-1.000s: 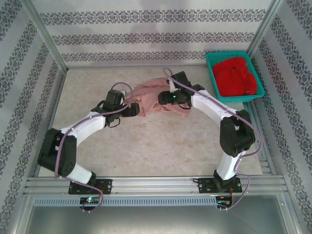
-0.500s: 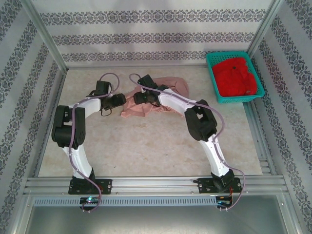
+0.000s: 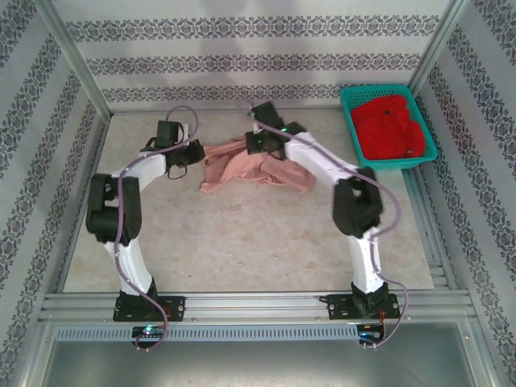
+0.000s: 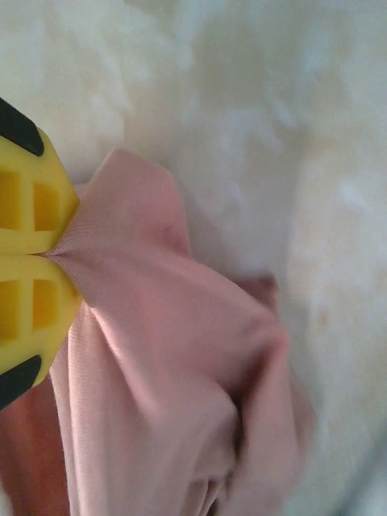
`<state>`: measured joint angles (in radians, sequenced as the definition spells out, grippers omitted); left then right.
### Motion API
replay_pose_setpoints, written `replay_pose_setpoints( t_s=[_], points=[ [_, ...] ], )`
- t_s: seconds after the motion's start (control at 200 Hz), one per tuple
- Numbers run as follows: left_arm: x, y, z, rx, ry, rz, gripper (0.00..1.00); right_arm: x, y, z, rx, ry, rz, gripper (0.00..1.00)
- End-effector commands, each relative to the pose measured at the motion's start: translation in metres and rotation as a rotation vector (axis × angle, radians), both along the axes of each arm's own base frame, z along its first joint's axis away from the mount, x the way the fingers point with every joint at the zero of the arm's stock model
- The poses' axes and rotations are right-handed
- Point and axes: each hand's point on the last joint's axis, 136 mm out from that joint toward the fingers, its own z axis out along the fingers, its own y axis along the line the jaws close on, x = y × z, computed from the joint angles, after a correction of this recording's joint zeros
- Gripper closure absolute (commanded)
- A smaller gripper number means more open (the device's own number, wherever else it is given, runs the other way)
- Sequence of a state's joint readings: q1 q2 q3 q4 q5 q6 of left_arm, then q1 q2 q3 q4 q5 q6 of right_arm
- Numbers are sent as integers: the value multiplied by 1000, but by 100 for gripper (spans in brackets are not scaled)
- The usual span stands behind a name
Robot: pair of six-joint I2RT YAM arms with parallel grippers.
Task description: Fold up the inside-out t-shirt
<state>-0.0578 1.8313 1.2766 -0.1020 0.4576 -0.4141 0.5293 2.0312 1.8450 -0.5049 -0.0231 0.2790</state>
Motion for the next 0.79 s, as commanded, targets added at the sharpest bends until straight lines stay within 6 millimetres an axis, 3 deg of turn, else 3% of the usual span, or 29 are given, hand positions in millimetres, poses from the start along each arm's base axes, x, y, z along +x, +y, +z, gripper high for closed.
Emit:
replay_pose_setpoints(
  t_s=[0.0,0.135,0.215,0.275,0.31,0.455,0.55,0.635,0.789],
  points=[
    [-12,7,133,-77,-312,42,100,-34,-32,141,219,-207,31,100],
    [-59,10,251,-76,-579,77,100,-85,-63,241,374,-408,47,98],
    [-82,-1,291,-58,-672,48,100,-108,-81,276,410,-496,23,97],
    [-88,-10,293,-38,-657,28,100,-116,-99,283,393,-525,-32,97],
    [-88,-10,284,-23,-621,39,100,-118,-112,280,365,-530,-83,97],
    [-83,19,222,96,-450,184,100,-117,-184,236,227,-479,-329,98],
    [-82,29,206,130,-415,220,100,-117,-223,216,257,-433,-433,99],
    [-78,23,227,99,-452,199,100,-117,-218,233,328,-466,-390,100],
    [-91,13,324,12,-659,182,100,-136,-181,320,400,-634,-210,100]
  ],
)
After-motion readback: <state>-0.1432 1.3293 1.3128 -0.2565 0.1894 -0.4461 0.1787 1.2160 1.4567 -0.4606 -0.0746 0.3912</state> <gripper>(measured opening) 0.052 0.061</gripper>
